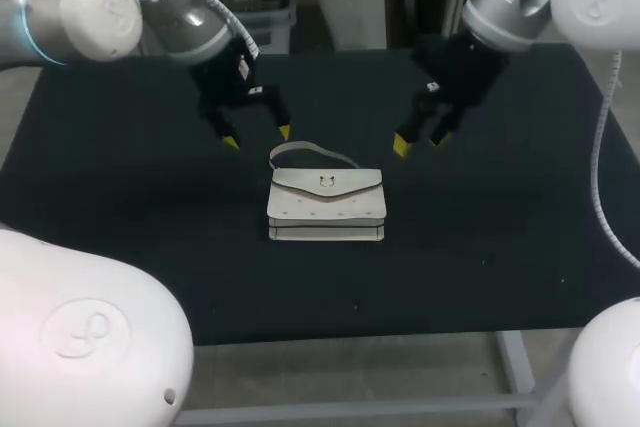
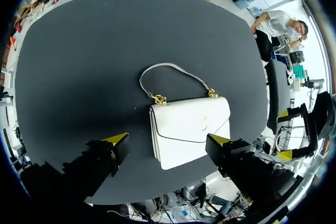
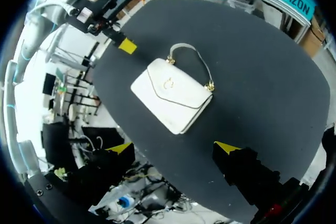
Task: Pick up the bag, open it, inspect its contents, close it, and place it on the opposite side
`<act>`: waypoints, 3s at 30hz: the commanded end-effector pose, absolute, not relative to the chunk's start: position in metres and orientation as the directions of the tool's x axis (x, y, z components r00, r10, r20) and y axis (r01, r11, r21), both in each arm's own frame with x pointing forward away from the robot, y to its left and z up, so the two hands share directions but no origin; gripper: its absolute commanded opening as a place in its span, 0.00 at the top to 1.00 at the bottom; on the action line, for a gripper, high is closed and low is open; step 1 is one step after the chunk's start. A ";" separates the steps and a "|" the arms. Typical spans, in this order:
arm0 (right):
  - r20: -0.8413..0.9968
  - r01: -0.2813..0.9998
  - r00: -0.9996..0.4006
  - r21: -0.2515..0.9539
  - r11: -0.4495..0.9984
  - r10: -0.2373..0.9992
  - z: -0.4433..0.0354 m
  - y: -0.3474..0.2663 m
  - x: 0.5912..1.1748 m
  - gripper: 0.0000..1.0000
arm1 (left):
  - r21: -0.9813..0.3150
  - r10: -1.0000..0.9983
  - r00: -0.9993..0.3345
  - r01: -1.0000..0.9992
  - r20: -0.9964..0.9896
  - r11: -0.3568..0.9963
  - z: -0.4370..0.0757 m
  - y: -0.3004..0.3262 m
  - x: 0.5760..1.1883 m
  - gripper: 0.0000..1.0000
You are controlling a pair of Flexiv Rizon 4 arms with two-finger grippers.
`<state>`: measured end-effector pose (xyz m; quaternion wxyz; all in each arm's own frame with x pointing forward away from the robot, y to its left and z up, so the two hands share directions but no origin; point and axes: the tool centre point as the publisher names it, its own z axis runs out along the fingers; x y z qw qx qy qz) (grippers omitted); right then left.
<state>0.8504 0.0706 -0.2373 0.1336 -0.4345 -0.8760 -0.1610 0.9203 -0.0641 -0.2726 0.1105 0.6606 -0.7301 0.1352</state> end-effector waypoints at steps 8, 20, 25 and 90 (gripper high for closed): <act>0.518 0.972 -0.229 0.167 0.165 0.824 -0.256 0.054 0.820 0.00 | 0.266 -0.783 0.380 -0.922 0.492 -0.280 -0.299 -0.066 0.919 0.00; 0.612 0.986 -0.144 0.159 0.057 0.777 -0.265 0.043 0.822 0.00 | 0.235 -0.779 0.329 -0.943 0.534 -0.237 -0.306 -0.066 0.904 0.00; 0.612 0.986 -0.144 0.159 0.057 0.777 -0.265 0.043 0.822 0.00 | 0.235 -0.779 0.329 -0.943 0.534 -0.237 -0.306 -0.066 0.904 0.00; 0.812 0.959 0.254 -0.140 -0.246 0.526 -0.366 0.131 0.893 0.36 | 0.116 -0.584 0.081 -0.993 0.808 0.022 -0.359 -0.082 0.909 0.19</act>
